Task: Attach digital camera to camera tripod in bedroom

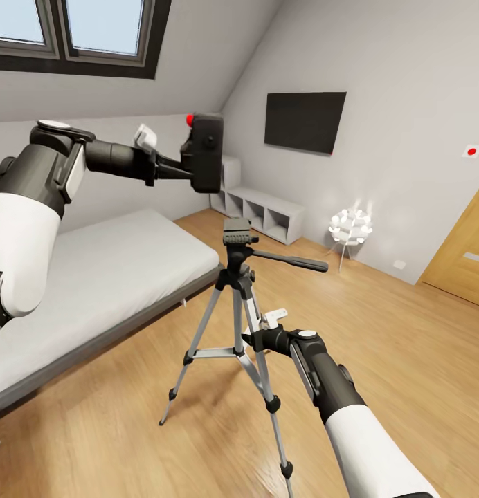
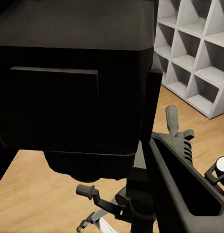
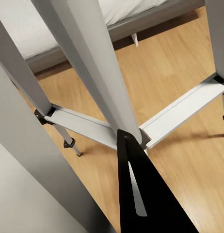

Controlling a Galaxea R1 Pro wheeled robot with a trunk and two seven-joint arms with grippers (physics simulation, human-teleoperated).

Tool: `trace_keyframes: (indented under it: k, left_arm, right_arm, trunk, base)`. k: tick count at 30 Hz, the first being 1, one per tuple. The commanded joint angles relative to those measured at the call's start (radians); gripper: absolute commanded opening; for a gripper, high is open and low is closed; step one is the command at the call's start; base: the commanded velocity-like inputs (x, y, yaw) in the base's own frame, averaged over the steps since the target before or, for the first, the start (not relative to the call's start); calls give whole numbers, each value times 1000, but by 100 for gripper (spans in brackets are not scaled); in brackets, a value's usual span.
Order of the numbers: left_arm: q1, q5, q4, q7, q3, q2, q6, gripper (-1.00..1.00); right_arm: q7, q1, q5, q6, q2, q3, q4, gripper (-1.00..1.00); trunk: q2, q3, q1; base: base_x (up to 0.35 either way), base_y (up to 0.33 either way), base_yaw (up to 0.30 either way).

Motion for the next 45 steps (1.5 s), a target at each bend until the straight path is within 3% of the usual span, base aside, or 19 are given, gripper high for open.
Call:
trace_keyframes:
  k: [1,12,16,17,18,19,20,21,22,23,25,26,29,37,38,42,45]
  left_arm:
    - [-1,-3,2,-6,-1,0,7,-100]
    - [-2,4,1,-6,4,-7,30,-100]
    - [-43,-11,18,5,1,-10,141,-100]
    - [-138,-93,69,5,-12,-18,219,-100]
    - [-156,-116,83,3,-19,-22,225,-100]
    - [-192,-167,113,0,-38,-33,234,-100]
    - [-209,-194,128,-2,-52,-40,236,-100]
    - [-242,-251,159,-4,-87,-59,239,-100]
    - [-256,-280,173,-6,-109,-69,240,-100]
    - [-281,-337,196,-14,-156,-92,240,-100]
    - [-300,-389,213,-23,-204,-113,238,-100]
    - [-314,-433,222,-28,-246,-132,232,-100]
    - [-333,-509,227,-37,-308,-165,191,-100]
    - [-341,-554,238,-41,-333,-207,61,-100]
    - [-342,-547,244,-46,-339,-201,59,-100]
    - [-341,-524,267,-62,-368,-178,49,-100]
    - [-342,-506,253,-50,-362,-193,52,-100]
  right_arm:
    - [6,0,103,-3,1,-1,2,-100]
    - [6,0,102,-4,1,-1,1,-100]
    - [6,0,102,-4,1,-1,3,-100]
    - [6,0,102,-5,2,0,3,-100]
    - [6,0,102,-5,2,0,3,-100]
    - [6,0,102,-6,2,0,3,-100]
    - [6,0,102,-6,2,0,3,-100]
    - [6,0,102,-6,2,-1,3,-100]
    - [6,0,102,-6,2,-1,3,-100]
    - [6,0,102,-7,2,-1,3,-100]
    - [6,0,102,-7,2,-1,3,-100]
    - [6,0,103,-7,1,-1,3,-100]
    - [5,0,103,-7,2,0,3,-100]
    - [5,0,104,-7,2,-1,4,-100]
    - [0,0,17,-6,2,-1,6,-100]
    - [-19,0,-1,-4,3,0,4,-100]
    - [-6,0,8,-1,5,0,0,-100]
  trunk:
    - [-2,-2,1]
    - [-2,-2,1]
    - [-2,-2,1]
    - [-2,-2,1]
    - [-2,-2,1]
    - [-2,-2,1]
    - [-2,-2,1]
    - [-2,-2,1]
    - [-2,-2,1]
    - [-2,-2,1]
    - [-2,-2,1]
    - [-2,-2,1]
    - [-2,-2,1]
    - [-2,-2,1]
    - [-2,-2,1]
    - [-2,-2,1]
    - [-2,-2,1]
  base:
    - [0,0,0]
    - [0,0,0]
    - [0,0,0]
    - [0,0,0]
    - [0,0,0]
    - [0,0,0]
    - [0,0,0]
    - [0,0,0]
    - [0,0,0]
    - [0,0,0]
    - [0,0,0]
    - [0,0,0]
    - [0,0,0]
    - [0,0,0]
    - [0,0,0]
    - [0,0,0]
    - [0,0,0]
